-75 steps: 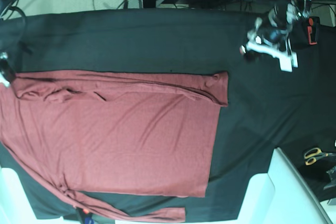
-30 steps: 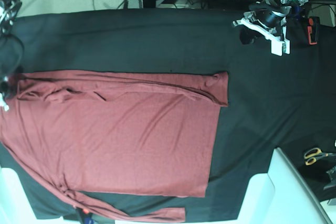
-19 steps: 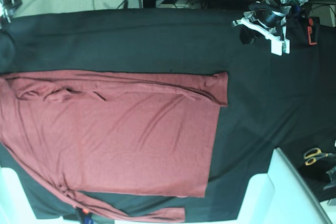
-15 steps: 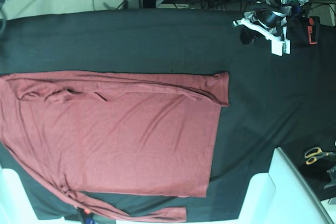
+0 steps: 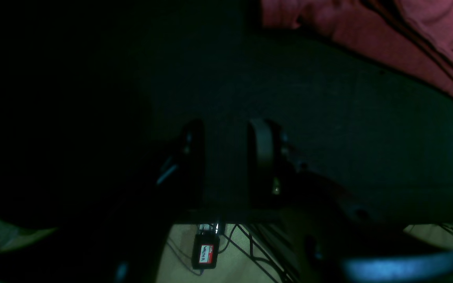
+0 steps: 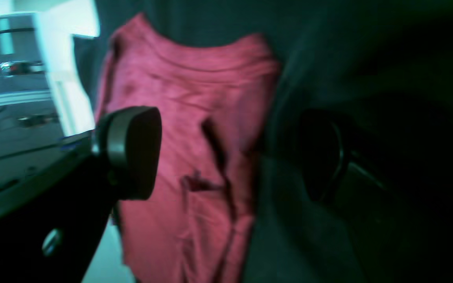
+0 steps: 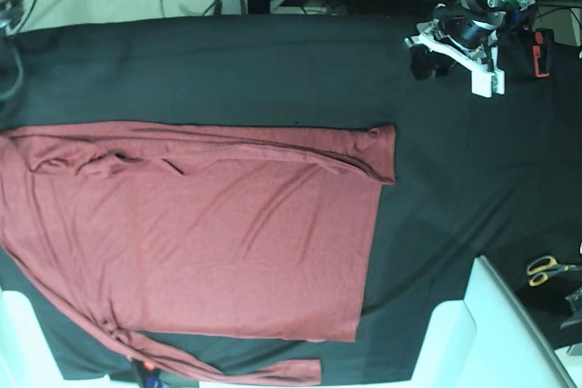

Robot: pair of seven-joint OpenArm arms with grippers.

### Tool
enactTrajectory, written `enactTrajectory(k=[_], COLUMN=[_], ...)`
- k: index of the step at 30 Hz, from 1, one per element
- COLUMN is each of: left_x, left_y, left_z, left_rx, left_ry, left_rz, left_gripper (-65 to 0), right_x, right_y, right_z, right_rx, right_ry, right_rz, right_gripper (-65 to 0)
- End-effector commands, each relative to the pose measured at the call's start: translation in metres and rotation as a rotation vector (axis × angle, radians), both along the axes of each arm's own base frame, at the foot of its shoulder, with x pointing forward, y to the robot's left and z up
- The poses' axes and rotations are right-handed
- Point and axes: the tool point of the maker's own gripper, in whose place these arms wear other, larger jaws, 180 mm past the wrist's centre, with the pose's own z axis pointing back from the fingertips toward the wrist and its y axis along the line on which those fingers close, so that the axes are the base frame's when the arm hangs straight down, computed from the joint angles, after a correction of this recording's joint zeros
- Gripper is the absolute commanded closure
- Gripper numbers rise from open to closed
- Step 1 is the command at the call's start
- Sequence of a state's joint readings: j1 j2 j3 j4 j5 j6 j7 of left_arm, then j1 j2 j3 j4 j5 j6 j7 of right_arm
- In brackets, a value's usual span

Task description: Fold the T-shirt properly

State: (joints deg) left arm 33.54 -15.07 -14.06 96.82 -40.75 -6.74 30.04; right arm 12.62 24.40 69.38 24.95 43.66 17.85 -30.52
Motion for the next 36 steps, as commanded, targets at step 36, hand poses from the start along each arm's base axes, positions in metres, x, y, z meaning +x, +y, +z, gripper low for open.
enactTrajectory(k=[36], left_x=[0.004], left_y=[0.025], left_z=[0.013], left_rx=[0.017], left_ry=[-0.052], left_rz=[0.1], left_gripper=[-19.1], right_x=[0.048], right_y=[-0.015], right_z=[0.038], right_rx=[-0.088], right_ry=[0.0], right_rz=[0.12], right_gripper=[-41.1])
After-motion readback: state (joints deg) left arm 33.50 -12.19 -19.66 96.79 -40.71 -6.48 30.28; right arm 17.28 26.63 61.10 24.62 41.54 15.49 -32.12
